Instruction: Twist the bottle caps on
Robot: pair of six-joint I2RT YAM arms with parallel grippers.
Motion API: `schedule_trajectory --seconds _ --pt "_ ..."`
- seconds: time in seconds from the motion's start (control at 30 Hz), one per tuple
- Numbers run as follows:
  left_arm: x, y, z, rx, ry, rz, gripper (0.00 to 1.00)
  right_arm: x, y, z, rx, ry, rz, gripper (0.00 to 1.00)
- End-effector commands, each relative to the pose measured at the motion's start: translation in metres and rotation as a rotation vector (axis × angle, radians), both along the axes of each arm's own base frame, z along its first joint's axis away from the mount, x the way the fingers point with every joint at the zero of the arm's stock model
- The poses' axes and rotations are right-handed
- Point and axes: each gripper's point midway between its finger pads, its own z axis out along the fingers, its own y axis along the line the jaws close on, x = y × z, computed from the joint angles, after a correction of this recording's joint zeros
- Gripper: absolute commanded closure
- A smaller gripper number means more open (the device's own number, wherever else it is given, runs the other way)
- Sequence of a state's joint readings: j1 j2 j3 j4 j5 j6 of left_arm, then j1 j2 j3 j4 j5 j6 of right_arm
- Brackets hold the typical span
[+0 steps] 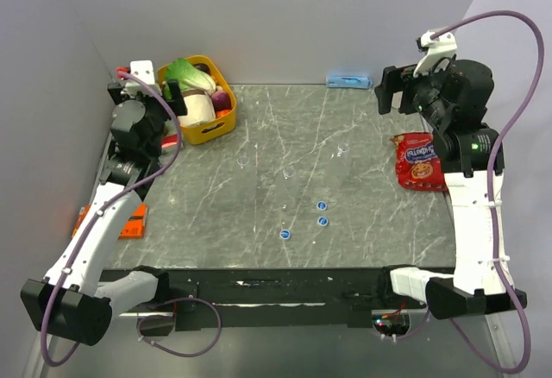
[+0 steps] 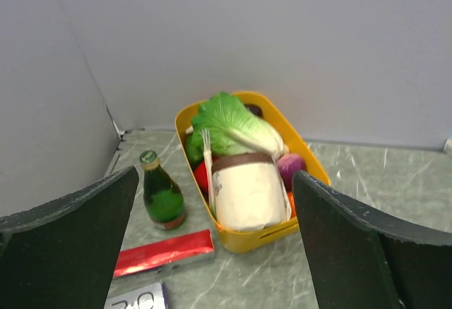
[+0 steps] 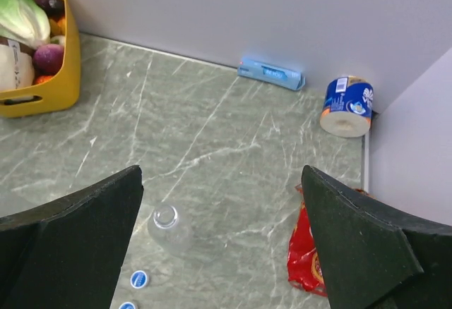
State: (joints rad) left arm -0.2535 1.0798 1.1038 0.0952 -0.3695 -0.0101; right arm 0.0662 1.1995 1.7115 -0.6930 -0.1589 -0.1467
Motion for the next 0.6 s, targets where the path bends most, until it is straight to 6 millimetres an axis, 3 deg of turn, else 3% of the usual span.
schedule_trajectory --seconds 0.0,0.13,0.27,0.3,0.47,0.57 --pt "0.0 -0.007 -0.004 0.071 0.059 -0.056 0.04 0.006 0.01 -0.009 -0.043 0.031 0.074 0.0" --pt "-0.017 -0.024 -0.014 0.092 0.076 -0.178 0.04 -0.029 0.06 -0.016 -0.21 -0.018 0.494 0.0" --pt "-0.035 -0.043 -0.033 0.129 0.14 -0.316 0.04 -0.038 0.096 -0.03 -0.286 -0.002 0.623 0.06" --pt "-0.04 -0.047 -0.048 0.157 0.184 -0.352 0.04 -0.04 0.112 -0.038 -0.296 0.018 0.67 0.07" --pt "-0.061 -0.052 -0.067 0.258 0.222 -0.44 0.03 -0.049 0.153 -0.067 -0.313 0.121 0.803 0.18" --pt "-0.066 -0.047 -0.079 0.226 0.251 -0.427 0.04 -0.049 0.173 -0.09 -0.329 0.199 0.881 0.26"
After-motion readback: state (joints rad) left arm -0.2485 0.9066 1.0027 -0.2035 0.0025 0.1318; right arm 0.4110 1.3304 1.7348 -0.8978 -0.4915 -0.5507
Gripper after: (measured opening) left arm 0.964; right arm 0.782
